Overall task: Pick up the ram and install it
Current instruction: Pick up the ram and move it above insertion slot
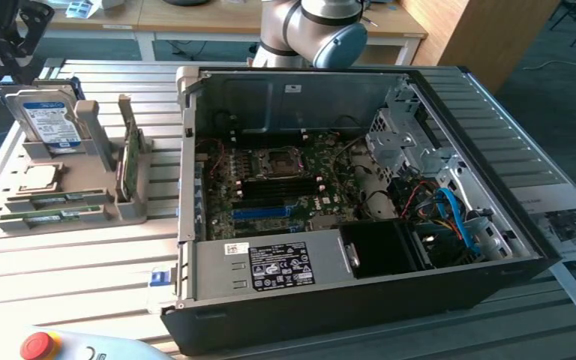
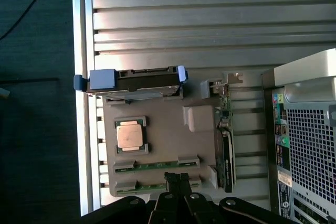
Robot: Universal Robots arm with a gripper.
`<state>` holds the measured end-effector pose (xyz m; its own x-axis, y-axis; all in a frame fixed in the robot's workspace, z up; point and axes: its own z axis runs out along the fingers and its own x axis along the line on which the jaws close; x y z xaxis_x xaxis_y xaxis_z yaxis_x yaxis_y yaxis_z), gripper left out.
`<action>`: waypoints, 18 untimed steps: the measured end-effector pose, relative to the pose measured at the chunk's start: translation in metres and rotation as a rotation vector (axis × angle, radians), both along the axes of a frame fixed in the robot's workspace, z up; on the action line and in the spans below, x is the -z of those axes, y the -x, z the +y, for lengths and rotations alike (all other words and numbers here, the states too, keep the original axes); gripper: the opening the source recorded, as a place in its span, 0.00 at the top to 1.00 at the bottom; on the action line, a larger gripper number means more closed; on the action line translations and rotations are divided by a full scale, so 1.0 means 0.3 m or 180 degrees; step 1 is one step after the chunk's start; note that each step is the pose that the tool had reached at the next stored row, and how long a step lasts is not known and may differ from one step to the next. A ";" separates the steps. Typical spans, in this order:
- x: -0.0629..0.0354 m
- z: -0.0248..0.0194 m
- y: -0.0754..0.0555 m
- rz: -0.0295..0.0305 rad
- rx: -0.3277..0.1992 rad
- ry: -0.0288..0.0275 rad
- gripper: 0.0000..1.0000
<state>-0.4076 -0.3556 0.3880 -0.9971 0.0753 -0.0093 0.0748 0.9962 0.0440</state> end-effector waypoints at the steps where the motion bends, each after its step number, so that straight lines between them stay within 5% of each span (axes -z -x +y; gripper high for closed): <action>1: 0.000 0.000 0.000 0.0000 0.0000 0.0000 0.89; 7: 0.000 0.000 0.000 -0.0003 -0.0027 0.0000 0.89; 18: 0.000 0.000 0.000 -0.0015 -0.0415 -0.0004 0.89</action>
